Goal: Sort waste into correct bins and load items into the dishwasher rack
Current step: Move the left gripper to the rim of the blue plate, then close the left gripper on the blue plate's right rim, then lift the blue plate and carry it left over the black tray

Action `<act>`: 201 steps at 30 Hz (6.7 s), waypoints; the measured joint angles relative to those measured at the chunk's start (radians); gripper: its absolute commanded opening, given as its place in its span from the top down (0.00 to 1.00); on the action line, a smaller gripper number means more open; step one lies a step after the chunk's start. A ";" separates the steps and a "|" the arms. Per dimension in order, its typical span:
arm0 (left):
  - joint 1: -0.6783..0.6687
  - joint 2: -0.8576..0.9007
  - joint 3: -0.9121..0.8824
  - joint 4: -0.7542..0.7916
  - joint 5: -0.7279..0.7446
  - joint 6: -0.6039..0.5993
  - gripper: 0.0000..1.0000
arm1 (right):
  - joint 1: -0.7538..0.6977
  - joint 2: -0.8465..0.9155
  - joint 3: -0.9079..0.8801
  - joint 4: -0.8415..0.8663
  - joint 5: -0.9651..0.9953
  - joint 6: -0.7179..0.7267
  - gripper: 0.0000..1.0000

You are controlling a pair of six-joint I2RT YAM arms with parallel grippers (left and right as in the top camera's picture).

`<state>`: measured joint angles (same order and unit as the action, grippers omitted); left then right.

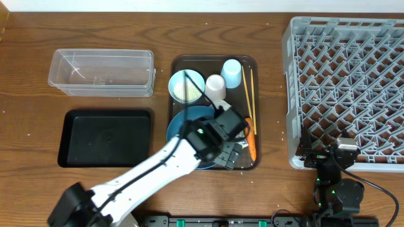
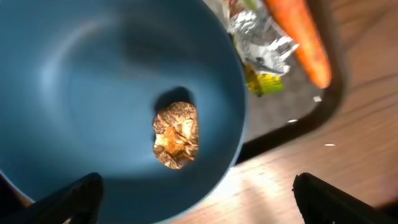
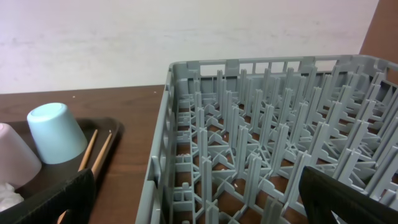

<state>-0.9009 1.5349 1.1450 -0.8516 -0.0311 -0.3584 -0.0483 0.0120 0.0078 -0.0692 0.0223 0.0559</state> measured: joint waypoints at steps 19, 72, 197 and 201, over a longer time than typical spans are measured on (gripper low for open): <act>-0.012 0.157 0.000 0.118 -0.073 0.139 0.02 | 0.000 0.000 0.000 0.000 0.000 0.000 0.01; -0.012 0.268 0.000 0.187 -0.028 0.236 0.29 | 0.000 0.000 0.000 0.000 0.000 0.000 0.01; 0.970 -0.423 -0.027 0.018 0.452 0.005 0.94 | 0.000 0.000 0.000 0.000 0.000 0.000 0.01; 1.093 -0.423 -0.027 0.019 0.634 0.047 0.94 | 0.000 0.000 0.000 0.000 0.000 0.000 0.01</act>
<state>0.1917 1.1114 1.1175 -0.8330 0.6033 -0.3119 -0.0483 0.0120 0.0078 -0.0696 0.0223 0.0559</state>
